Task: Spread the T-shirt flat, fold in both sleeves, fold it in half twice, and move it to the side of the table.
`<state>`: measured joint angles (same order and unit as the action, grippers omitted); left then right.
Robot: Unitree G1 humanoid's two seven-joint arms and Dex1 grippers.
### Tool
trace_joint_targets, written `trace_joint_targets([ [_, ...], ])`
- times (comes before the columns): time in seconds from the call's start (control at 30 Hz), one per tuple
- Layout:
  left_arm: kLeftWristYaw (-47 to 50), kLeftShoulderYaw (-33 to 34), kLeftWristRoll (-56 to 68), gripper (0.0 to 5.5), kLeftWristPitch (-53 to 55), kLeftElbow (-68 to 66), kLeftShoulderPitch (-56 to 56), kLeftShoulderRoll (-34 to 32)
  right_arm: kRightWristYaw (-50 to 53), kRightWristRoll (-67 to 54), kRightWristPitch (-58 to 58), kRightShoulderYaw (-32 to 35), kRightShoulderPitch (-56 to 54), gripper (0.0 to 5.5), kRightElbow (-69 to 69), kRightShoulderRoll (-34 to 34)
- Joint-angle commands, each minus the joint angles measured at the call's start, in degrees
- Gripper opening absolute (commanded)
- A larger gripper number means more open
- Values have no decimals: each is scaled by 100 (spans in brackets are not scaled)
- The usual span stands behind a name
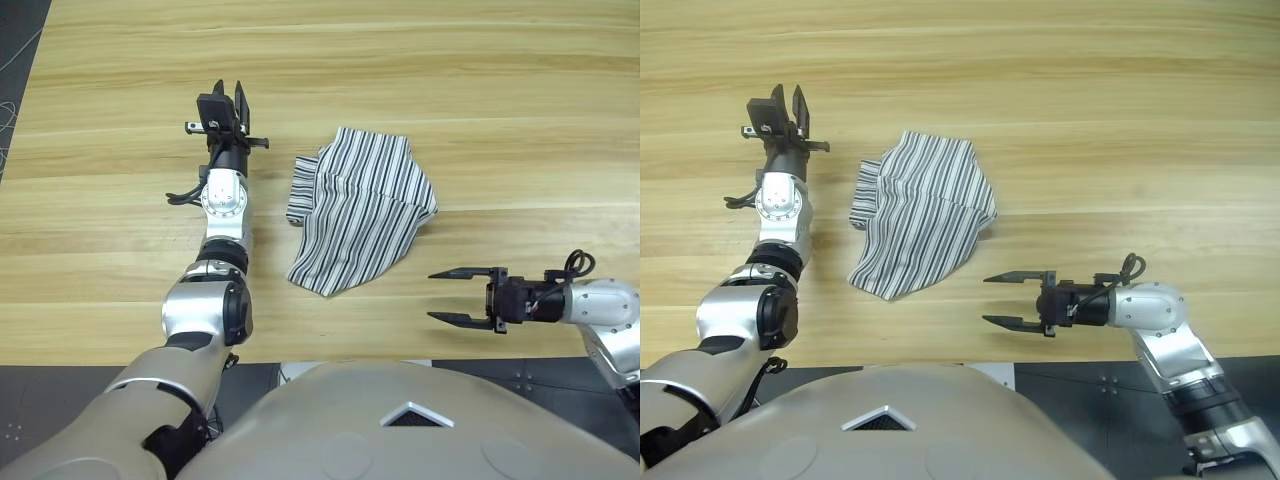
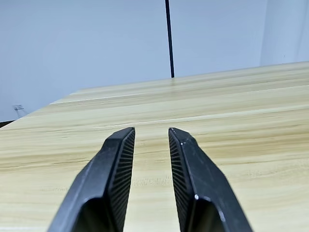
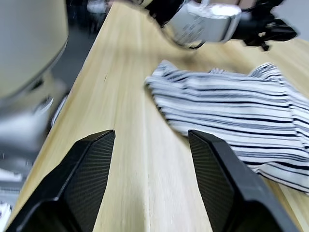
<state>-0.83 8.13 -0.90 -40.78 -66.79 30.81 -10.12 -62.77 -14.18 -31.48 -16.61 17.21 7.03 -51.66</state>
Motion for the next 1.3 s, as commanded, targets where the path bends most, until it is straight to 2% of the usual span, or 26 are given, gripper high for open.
trace_joint_targets([
  [0.03, 89, -41, -58, 133, 107, -37, 161, 30, 717, 1535, -1293, 153, -288, 280, -259, 516],
  [0.27, 117, -89, -58, 133, 130, -64, 225, 76, 2784, 4707, -3543, 456, -713, 280, -1062, 1562],
  [0.37, 115, -98, -61, 133, 130, -64, 230, 83, 3484, 5539, -3798, 482, -748, 280, -1186, 1738],
  [0.53, 119, -103, -60, 133, 137, -65, 237, 83, 4302, 6511, -3475, 332, -930, 280, -1289, 1858],
  [0.67, 125, -107, -60, 133, 144, -56, 242, 91, 4413, 6672, -2815, 155, -1077, 280, -1266, 1867],
  [0.83, 134, -124, -57, 133, 146, -42, 242, 118, 4164, 6472, -2200, 20, -1139, 280, -1059, 1560],
  [1.3, 213, -133, -45, 133, 131, 16, 218, 181, 3827, 6411, -1453, -624, -1548, 280, -700, 1418],
])
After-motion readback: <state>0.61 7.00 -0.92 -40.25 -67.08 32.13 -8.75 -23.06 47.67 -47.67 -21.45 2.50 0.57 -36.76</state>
